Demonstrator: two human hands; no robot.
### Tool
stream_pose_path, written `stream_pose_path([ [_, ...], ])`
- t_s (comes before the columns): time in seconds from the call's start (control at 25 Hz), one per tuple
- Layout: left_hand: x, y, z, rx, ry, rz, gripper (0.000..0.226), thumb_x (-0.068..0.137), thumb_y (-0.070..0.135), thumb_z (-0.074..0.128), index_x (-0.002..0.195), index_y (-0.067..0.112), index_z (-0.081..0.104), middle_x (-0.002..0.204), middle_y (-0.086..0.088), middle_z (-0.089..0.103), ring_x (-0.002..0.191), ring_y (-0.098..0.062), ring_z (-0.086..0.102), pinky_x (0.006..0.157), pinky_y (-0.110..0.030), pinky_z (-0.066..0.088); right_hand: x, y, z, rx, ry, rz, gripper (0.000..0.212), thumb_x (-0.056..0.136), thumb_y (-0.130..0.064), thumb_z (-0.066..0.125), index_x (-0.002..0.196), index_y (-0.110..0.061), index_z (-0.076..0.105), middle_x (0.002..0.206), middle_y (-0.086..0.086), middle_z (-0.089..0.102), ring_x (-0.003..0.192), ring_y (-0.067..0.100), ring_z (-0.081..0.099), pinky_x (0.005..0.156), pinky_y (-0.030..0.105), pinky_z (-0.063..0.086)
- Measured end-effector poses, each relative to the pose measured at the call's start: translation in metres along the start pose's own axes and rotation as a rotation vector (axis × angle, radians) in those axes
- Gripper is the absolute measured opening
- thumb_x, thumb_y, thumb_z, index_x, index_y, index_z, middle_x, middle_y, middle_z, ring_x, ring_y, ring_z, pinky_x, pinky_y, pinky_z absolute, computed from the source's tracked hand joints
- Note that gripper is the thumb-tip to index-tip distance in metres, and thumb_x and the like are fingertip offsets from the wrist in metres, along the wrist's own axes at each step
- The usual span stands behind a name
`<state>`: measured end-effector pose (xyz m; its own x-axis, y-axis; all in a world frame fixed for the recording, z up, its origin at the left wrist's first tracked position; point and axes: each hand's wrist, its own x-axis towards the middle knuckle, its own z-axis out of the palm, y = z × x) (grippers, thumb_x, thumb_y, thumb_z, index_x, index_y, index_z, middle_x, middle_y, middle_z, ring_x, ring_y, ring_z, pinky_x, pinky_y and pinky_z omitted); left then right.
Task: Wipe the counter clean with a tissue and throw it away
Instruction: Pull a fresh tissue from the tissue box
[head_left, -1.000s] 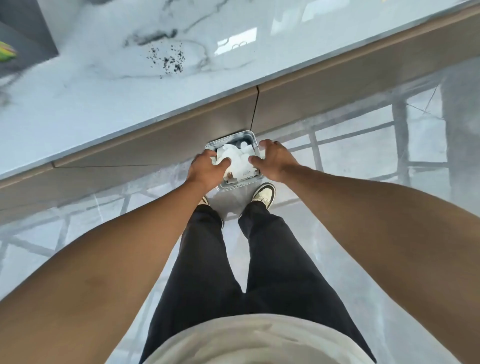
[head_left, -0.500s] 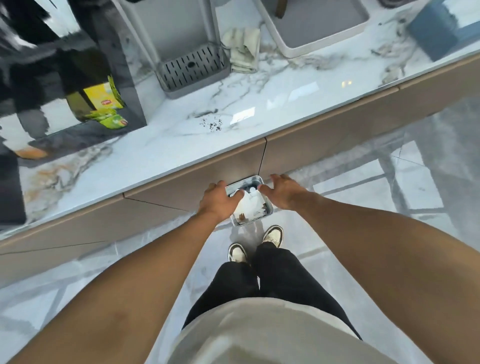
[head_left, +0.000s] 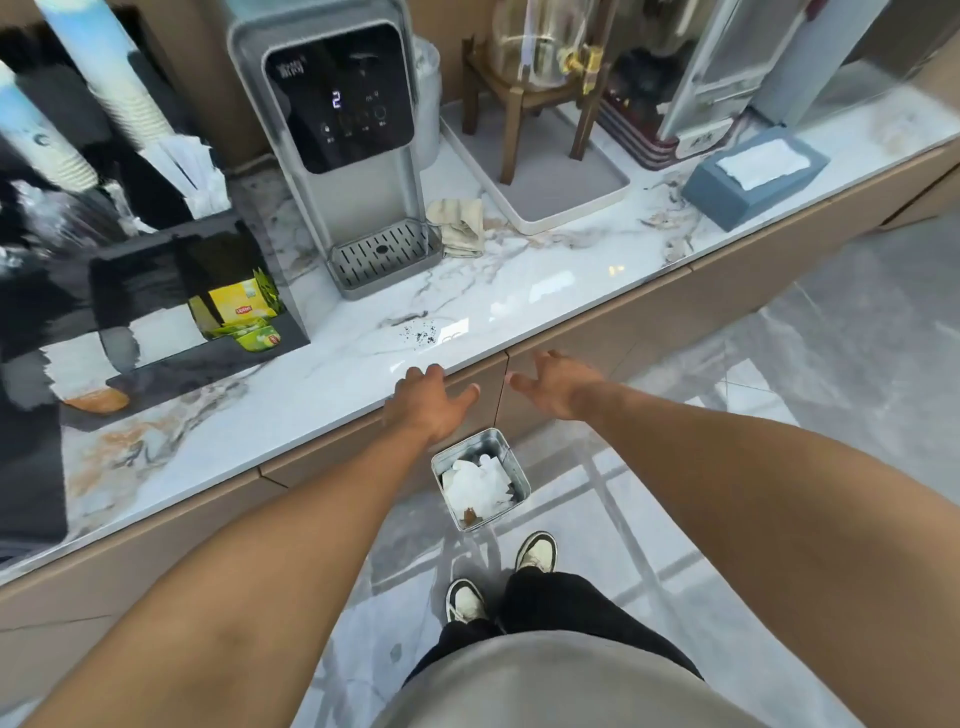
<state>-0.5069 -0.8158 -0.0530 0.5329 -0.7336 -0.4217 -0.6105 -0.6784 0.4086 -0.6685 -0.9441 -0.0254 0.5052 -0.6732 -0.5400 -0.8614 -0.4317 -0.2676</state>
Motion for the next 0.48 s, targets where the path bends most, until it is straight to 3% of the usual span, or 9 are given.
stream_pose_path([
  [0.48, 0.026, 0.120, -0.055, 0.126, 0.027, 0.158, 0.080, 0.084, 0.072, 0.046, 0.144, 0.019, 0.041, 0.145, -0.010, 0.044, 0.135, -0.032, 0.042, 0.104, -0.048, 0.042, -0.004, 0.062, -0.099, 0.076, 0.175, 0.080, 0.080, 0.084, -0.074, 0.033, 0.150, -0.028, 0.025, 0.159, 0.007, 0.027, 0.142, 0.036, 0.031, 0.112, 0.053, 0.030],
])
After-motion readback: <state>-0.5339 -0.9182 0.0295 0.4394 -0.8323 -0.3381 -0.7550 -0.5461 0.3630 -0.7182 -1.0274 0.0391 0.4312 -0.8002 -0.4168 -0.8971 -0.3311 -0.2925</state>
